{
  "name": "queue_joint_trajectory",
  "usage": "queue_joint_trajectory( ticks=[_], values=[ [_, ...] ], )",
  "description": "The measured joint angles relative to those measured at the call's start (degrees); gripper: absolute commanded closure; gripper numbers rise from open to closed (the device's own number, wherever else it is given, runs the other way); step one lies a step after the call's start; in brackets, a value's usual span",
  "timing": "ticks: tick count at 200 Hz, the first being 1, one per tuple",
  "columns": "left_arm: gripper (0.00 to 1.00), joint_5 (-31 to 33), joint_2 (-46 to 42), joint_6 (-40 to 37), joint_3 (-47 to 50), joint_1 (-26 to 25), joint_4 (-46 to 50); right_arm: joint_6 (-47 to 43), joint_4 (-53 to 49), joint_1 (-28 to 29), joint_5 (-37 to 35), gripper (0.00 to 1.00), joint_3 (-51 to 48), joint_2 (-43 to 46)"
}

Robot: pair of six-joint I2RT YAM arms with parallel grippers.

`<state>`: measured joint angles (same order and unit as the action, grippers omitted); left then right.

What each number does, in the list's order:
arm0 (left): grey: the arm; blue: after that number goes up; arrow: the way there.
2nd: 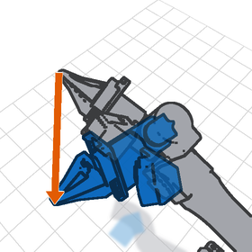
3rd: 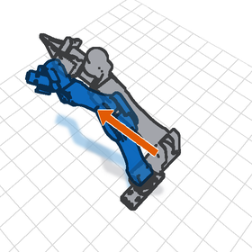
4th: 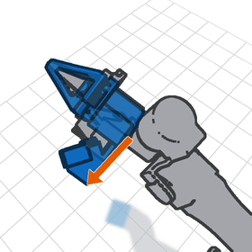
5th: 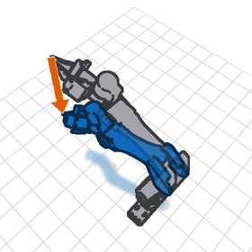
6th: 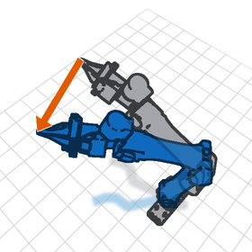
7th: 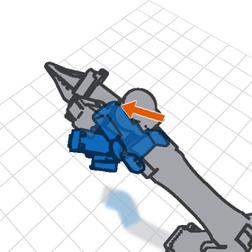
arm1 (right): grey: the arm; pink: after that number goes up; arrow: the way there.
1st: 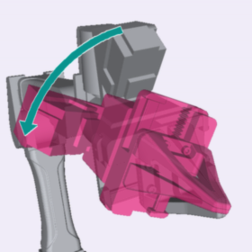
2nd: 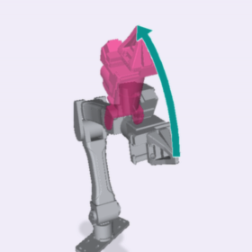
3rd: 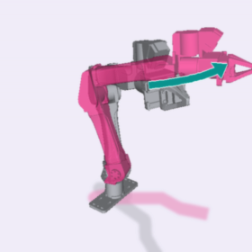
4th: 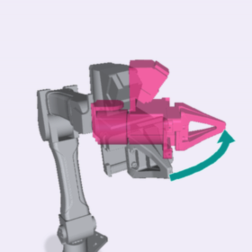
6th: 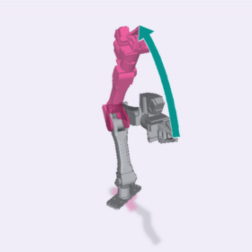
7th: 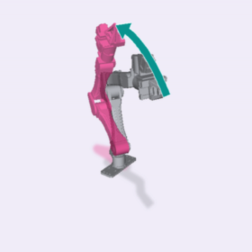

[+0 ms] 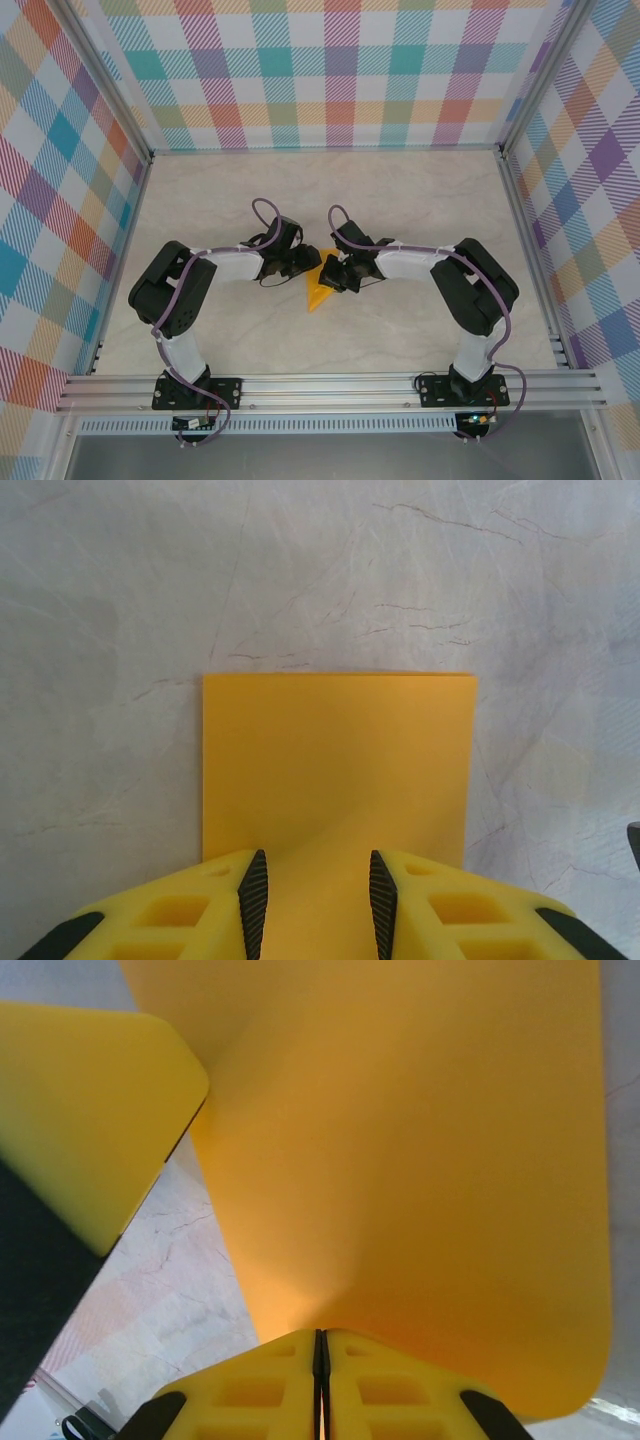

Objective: Fold a paper plane with a square sheet of paper (pick it up from the middle)
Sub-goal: Third fold the triangle at the center of the table.

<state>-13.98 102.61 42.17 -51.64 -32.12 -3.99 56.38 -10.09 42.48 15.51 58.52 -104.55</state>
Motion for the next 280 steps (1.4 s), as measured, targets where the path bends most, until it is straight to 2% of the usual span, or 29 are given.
queue_joint_trajectory(
  ticks=[170, 280],
  values=[
    [0.68, 0.00, -0.22, 0.00, -0.26, 0.17, 1.01, -8.04, 3.65, 0.00, 2.08, 0.90, 0.07, -2.03],
    [0.80, 0.44, 2.27, -0.24, -3.17, 1.01, 2.45, -11.91, 4.87, 0.00, 2.43, 0.89, 0.11, -2.34]
  ],
)
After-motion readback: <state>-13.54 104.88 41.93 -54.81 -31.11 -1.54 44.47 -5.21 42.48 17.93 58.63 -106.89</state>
